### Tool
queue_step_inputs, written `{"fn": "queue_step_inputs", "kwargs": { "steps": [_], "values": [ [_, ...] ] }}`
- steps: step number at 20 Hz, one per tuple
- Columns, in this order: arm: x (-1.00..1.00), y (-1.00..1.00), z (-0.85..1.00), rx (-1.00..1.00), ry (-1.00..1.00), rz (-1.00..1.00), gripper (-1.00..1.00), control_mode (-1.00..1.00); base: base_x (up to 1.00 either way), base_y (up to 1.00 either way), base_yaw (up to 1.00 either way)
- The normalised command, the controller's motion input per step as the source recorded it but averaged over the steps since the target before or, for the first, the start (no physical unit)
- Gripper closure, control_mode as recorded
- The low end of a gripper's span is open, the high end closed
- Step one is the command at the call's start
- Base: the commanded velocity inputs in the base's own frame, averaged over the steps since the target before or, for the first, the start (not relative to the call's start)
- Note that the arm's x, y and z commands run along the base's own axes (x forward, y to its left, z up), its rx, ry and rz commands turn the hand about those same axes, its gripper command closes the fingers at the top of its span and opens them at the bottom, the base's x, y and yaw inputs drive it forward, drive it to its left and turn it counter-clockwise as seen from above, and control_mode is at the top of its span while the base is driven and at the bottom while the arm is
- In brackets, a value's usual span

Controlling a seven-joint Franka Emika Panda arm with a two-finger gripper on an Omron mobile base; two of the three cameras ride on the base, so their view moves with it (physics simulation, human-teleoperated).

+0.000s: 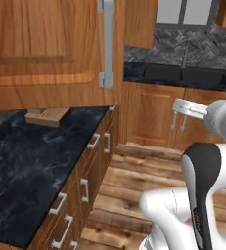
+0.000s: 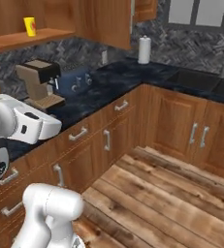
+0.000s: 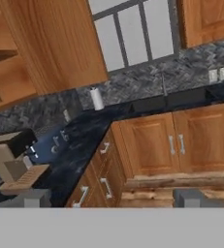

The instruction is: Open the cabinet directly in front. Then move the liquor and the cup to the dining counter with the candle on it.

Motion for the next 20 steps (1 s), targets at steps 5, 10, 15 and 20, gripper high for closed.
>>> {"fn": "queue_step_inputs", "kwargs": {
  "steps": [5,10,15,20],
  "values": [
    [0.0,0.0,0.0,0.0,0.0,0.0,-1.0,1.0,-0.46,-0.69,0.59],
    [0.0,0.0,0.0,0.0,0.0,0.0,-1.0,1.0,-0.11,-1.0,0.34],
    [0.0,0.0,0.0,0.0,0.0,0.0,-1.0,1.0,0.58,-0.84,0.42],
    [0.0,0.0,0.0,0.0,0.0,0.0,-1.0,1.0,1.0,-0.36,0.61]
  ]
}}
